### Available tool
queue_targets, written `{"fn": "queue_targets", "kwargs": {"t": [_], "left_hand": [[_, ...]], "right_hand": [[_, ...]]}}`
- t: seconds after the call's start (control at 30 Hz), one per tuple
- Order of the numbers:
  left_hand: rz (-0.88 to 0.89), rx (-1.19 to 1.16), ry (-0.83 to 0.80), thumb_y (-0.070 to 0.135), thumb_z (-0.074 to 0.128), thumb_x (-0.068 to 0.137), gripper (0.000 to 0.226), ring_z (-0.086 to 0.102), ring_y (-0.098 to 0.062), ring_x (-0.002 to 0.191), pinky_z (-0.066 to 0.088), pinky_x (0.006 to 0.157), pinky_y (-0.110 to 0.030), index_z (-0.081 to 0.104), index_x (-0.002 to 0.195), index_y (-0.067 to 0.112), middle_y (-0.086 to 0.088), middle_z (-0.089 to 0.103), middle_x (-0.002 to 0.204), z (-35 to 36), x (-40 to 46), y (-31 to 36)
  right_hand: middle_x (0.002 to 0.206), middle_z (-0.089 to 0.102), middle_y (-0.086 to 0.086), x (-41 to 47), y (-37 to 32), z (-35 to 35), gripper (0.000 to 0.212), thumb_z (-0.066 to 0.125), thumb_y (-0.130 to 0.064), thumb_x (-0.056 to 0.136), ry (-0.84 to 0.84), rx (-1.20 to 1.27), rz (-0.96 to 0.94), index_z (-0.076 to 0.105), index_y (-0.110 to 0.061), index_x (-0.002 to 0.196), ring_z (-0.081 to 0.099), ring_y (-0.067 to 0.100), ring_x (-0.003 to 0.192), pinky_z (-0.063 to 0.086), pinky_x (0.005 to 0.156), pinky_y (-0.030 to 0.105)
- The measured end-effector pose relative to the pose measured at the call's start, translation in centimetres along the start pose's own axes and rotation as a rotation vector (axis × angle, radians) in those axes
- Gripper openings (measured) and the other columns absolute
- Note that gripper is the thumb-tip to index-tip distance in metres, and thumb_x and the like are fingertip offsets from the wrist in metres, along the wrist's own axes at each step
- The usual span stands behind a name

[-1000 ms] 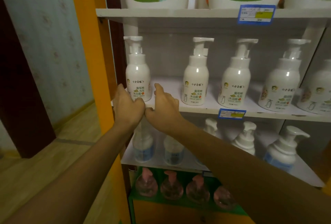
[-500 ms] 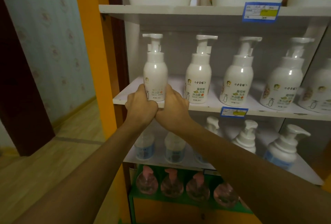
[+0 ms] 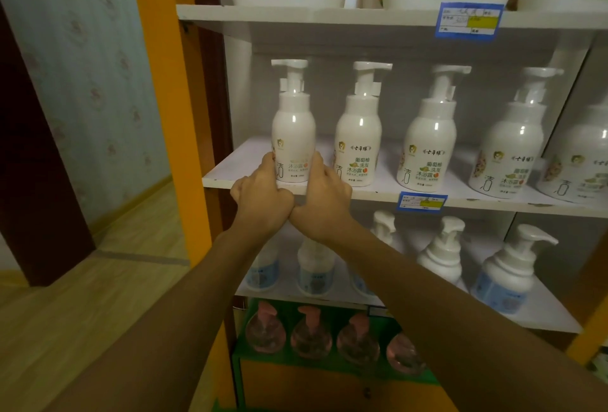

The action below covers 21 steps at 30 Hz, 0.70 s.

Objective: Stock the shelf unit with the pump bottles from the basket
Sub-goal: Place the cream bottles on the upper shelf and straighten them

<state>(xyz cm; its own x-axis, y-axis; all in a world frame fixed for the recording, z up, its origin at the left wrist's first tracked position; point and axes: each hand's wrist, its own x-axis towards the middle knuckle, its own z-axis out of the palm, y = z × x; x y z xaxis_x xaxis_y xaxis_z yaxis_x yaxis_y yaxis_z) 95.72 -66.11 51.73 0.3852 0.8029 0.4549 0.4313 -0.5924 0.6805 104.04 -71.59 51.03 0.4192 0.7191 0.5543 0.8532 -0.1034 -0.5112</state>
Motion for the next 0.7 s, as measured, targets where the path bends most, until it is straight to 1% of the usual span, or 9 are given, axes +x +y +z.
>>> {"fn": "queue_targets", "kwargs": {"t": [0.13,0.23,0.3,0.37,0.43,0.5,0.57,0.63,0.7], "left_hand": [[0.030,-0.104,0.045,0.006,0.057,0.084,0.057,0.051,-0.027,0.120,0.045,0.099,-0.052,0.037,0.136,0.022,-0.006,0.054,0.131,0.4,-0.7,-0.5],[0.066,-0.262,0.330,0.003,0.049,0.086,0.052,0.054,-0.020,0.116,0.052,0.092,-0.039,0.041,0.136,0.017,-0.008,0.055,0.130,0.7,-3.7,-2.2],[0.093,-0.249,0.448,0.003,0.046,0.085,0.041,0.055,-0.016,0.109,0.049,0.090,-0.027,0.051,0.125,0.011,-0.007,0.059,0.121,1.4,-6.4,-4.5],[0.043,-0.228,0.380,-0.001,0.047,0.086,0.037,0.053,-0.013,0.104,0.041,0.083,-0.011,0.052,0.121,0.008,-0.007,0.059,0.117,2.5,-8.6,-7.4],[-0.056,-0.224,0.297,-0.002,0.049,0.087,0.039,0.049,-0.011,0.105,0.038,0.080,-0.011,0.050,0.126,0.007,-0.007,0.056,0.120,3.3,-9.6,-9.8],[-0.149,-0.235,0.227,0.000,0.050,0.089,0.041,0.045,-0.010,0.103,0.039,0.080,-0.023,0.046,0.130,0.003,-0.003,0.052,0.116,3.5,-9.9,-11.0],[-0.218,-0.240,0.117,-0.001,0.049,0.090,0.041,0.044,-0.011,0.099,0.038,0.077,-0.027,0.044,0.130,0.001,0.003,0.047,0.109,3.6,-9.5,-11.7],[-0.254,-0.236,-0.001,-0.001,0.048,0.090,0.040,0.047,-0.015,0.100,0.043,0.077,-0.030,0.043,0.130,0.004,0.001,0.050,0.113,4.0,-8.9,-12.7],[-0.282,-0.225,-0.077,-0.001,0.049,0.090,0.035,0.053,-0.022,0.105,0.049,0.081,-0.035,0.047,0.124,0.006,-0.009,0.056,0.122,4.6,-8.2,-13.8]], "right_hand": [[0.128,0.050,0.007,-1.1,-0.1,0.3,0.076,0.063,-0.022,0.071,0.077,0.062,-0.053,0.032,-0.010,0.139,0.044,0.024,0.122,0.036,0.103,0.049],[0.140,0.048,0.013,-5.6,1.2,1.5,0.064,0.052,-0.012,0.077,0.289,0.121,-0.140,0.039,-0.006,0.140,0.038,0.022,0.134,0.028,0.114,0.041],[0.136,0.053,0.012,-9.6,2.8,2.8,0.055,0.049,-0.010,0.082,0.226,0.169,-0.131,0.044,-0.007,0.136,0.040,0.008,0.127,0.033,0.110,0.032],[0.138,0.050,0.004,-12.7,4.0,4.2,0.056,0.052,-0.008,0.087,-0.064,0.239,-0.041,0.038,-0.017,0.140,0.039,-0.002,0.118,0.040,0.107,0.033],[0.141,0.042,-0.003,-13.9,4.4,5.3,0.061,0.054,-0.007,0.090,-0.271,0.283,0.043,0.030,-0.022,0.144,0.038,0.003,0.124,0.035,0.109,0.026],[0.129,0.039,-0.011,-13.4,4.0,6.2,0.059,0.054,-0.007,0.091,-0.318,0.359,0.127,0.029,-0.022,0.142,0.035,0.001,0.120,0.028,0.102,0.013],[0.127,0.040,-0.010,-12.4,3.7,7.3,0.056,0.054,-0.004,0.091,-0.331,0.394,0.208,0.032,-0.016,0.141,0.034,0.002,0.120,0.023,0.098,0.011],[0.141,0.041,0.000,-11.4,3.7,8.8,0.056,0.054,-0.003,0.090,-0.354,0.370,0.264,0.032,-0.013,0.141,0.035,0.013,0.132,0.024,0.106,0.020],[0.146,0.040,0.004,-10.5,3.7,10.4,0.058,0.056,-0.005,0.089,-0.347,0.354,0.306,0.032,-0.014,0.141,0.036,0.021,0.137,0.029,0.113,0.033]]}}
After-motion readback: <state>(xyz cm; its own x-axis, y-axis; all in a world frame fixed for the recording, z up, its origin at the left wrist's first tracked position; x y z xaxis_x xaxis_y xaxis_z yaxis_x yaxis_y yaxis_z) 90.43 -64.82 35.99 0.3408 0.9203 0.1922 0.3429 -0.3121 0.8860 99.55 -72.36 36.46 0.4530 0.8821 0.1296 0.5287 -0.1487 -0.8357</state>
